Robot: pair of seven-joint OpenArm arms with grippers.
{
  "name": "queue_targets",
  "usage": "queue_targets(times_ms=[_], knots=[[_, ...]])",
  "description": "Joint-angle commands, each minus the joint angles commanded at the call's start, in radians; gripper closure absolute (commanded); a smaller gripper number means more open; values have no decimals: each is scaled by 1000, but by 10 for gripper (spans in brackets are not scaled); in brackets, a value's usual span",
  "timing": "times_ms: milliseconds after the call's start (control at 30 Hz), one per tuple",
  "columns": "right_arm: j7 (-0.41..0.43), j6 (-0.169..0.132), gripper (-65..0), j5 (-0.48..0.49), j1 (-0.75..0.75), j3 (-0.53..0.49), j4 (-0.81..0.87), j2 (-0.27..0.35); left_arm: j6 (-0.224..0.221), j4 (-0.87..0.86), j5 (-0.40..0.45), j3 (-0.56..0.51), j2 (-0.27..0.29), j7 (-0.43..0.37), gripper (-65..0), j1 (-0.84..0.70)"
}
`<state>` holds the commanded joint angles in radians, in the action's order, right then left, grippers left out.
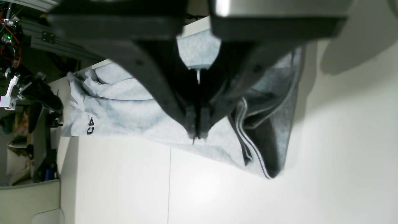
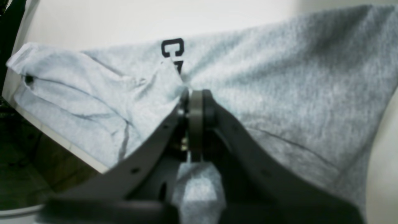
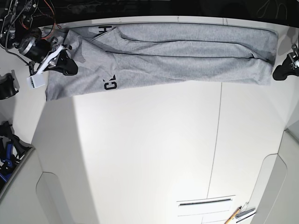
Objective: Fold the T-shirt properly
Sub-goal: 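Grasp the strip end with the left gripper and adjust it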
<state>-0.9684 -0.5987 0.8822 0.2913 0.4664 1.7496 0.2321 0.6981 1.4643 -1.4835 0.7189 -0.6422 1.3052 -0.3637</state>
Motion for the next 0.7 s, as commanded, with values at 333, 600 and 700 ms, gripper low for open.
queue_targets(times_ms=[333,600,700], knots=[[-6,0,0,-3,0,0,0,0,0,0,288,-260,0,-254,0,0],[-12,0,0,-4,0,0,0,0,0,-56,352,-260,5,-263,0,0],[-12,0,0,-4,0,0,0,0,0,-105,352,-260,29,-266,0,0]])
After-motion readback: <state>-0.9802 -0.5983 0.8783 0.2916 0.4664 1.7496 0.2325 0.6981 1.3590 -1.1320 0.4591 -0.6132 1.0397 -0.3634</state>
